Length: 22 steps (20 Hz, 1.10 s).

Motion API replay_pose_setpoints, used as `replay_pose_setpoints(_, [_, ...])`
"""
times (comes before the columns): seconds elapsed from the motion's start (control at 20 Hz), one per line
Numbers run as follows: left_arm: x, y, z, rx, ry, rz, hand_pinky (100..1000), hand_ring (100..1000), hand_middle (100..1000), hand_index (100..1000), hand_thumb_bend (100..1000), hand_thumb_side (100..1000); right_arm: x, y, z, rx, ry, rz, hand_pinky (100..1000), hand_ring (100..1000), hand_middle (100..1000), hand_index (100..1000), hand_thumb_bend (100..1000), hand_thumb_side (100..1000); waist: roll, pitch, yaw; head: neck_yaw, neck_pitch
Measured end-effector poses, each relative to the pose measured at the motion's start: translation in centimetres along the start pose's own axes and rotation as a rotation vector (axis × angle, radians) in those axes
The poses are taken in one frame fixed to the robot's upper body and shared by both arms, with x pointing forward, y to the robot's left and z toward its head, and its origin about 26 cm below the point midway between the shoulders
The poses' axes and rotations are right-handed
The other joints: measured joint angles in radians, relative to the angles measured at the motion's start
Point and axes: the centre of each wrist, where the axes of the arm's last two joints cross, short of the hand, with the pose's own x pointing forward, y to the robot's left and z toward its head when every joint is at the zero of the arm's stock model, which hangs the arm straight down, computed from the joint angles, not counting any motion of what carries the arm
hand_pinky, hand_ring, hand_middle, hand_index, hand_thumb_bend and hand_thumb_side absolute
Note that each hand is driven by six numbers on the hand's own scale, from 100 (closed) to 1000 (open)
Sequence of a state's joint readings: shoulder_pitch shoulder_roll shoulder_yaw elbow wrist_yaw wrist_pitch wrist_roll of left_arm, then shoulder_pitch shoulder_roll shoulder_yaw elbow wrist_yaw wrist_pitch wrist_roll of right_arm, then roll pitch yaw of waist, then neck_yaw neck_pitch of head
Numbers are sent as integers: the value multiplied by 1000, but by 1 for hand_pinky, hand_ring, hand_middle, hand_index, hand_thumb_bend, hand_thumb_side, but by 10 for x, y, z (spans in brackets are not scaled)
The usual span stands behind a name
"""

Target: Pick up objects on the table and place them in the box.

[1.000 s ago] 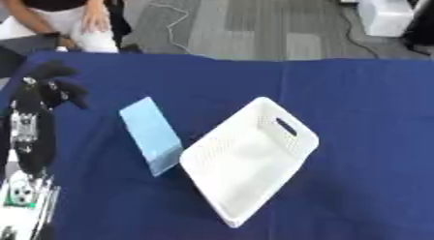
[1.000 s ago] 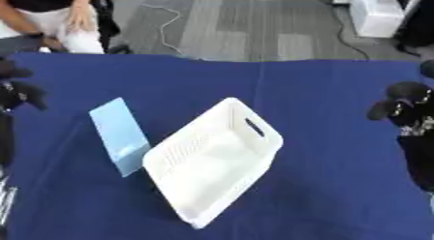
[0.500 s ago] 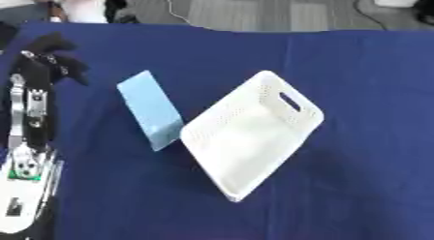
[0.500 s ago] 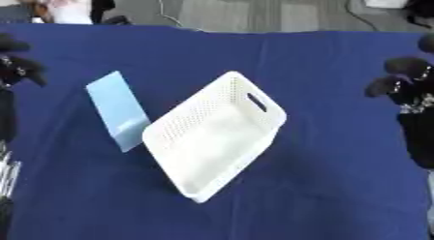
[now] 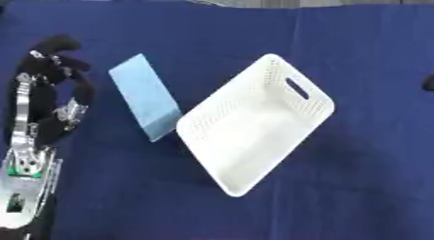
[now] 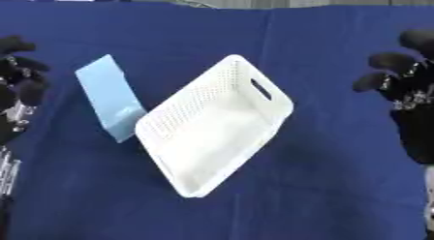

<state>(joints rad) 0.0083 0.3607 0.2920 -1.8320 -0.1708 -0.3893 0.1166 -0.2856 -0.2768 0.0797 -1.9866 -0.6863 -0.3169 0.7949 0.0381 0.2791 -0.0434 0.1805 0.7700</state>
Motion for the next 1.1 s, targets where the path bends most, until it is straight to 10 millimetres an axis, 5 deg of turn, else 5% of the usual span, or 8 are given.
replay_pose_setpoints(0.05, [-3, 7, -3, -27, 14, -62, 454, 655, 747, 871, 810, 450, 0, 0, 0, 3, 5, 4, 785, 887, 924, 977, 100, 876, 4, 3, -3, 5, 0])
replay_pose_setpoints(0.1, [-6, 14, -8, -59, 22, -135, 440, 642, 739, 869, 784, 459, 0, 0, 0, 9, 13, 7, 785, 887, 924, 977, 100, 876, 9, 6, -6, 6, 0])
replay_pose_setpoints(0.15, [-9, 21, -12, -92, 23, -207, 545, 727, 791, 877, 937, 369, 0, 0, 0, 12, 18, 11, 786, 889, 925, 980, 100, 876, 12, 9, -8, 7, 0])
replay_pose_setpoints(0.2, [-11, 29, -17, -136, 15, -281, 510, 698, 775, 871, 891, 405, 0, 0, 0, 16, 22, 12, 786, 888, 925, 979, 100, 876, 16, 11, -10, 10, 0])
replay_pose_setpoints(0.25, [-12, 36, -22, -181, 2, -352, 604, 765, 806, 885, 982, 295, 0, 0, 0, 18, 25, 15, 787, 891, 927, 983, 100, 876, 19, 12, -11, 13, 0])
replay_pose_setpoints(0.4, [-13, 58, -39, -343, -93, -565, 641, 779, 815, 887, 979, 275, 0, 1, 0, 26, 35, 18, 788, 891, 927, 984, 100, 876, 27, 12, -11, 13, 0])
replay_pose_setpoints(0.7, [-9, 101, -73, -552, -296, -890, 892, 878, 861, 875, 980, 240, 0, 2, 1, 38, 54, 20, 788, 891, 927, 983, 100, 876, 45, 11, -10, 12, 0])
replay_pose_setpoints(1.1, [9, 119, -117, -700, -549, -1216, 927, 880, 858, 860, 990, 256, -1, 3, 0, 52, 63, 9, 787, 890, 928, 980, 100, 876, 57, -1, -18, 8, 0])
